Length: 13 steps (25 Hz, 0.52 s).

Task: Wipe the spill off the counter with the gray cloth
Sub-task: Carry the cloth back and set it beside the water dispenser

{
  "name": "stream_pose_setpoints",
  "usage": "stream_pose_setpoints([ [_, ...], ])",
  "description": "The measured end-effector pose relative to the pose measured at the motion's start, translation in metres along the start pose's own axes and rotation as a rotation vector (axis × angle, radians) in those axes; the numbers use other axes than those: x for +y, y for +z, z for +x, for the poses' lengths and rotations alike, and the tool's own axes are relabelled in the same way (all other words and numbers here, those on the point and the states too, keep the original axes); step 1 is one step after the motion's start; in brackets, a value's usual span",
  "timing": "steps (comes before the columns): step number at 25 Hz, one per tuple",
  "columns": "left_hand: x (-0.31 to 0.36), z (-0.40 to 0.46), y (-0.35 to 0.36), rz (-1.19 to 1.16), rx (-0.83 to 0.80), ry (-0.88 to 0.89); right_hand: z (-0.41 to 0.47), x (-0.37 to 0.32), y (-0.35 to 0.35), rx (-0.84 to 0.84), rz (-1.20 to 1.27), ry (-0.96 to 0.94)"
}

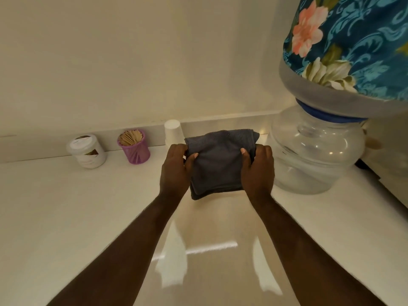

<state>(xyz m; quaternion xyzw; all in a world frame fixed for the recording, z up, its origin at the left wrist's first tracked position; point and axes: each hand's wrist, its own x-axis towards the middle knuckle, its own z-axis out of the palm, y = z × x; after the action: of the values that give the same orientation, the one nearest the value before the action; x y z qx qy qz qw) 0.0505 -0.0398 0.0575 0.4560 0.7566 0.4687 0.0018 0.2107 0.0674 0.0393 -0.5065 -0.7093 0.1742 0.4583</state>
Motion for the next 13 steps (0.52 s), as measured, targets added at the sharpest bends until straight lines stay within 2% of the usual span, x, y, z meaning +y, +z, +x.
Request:
stream_pose_setpoints([
  [8,-0.028,0.051,0.057,0.180,-0.057,-0.078,0.047,0.032,0.052,-0.128,-0.136,0.014],
  [13,-0.039,0.056,0.079,0.124,-0.158,-0.197,0.059,0.044,0.073,-0.354,-0.244,0.130],
])
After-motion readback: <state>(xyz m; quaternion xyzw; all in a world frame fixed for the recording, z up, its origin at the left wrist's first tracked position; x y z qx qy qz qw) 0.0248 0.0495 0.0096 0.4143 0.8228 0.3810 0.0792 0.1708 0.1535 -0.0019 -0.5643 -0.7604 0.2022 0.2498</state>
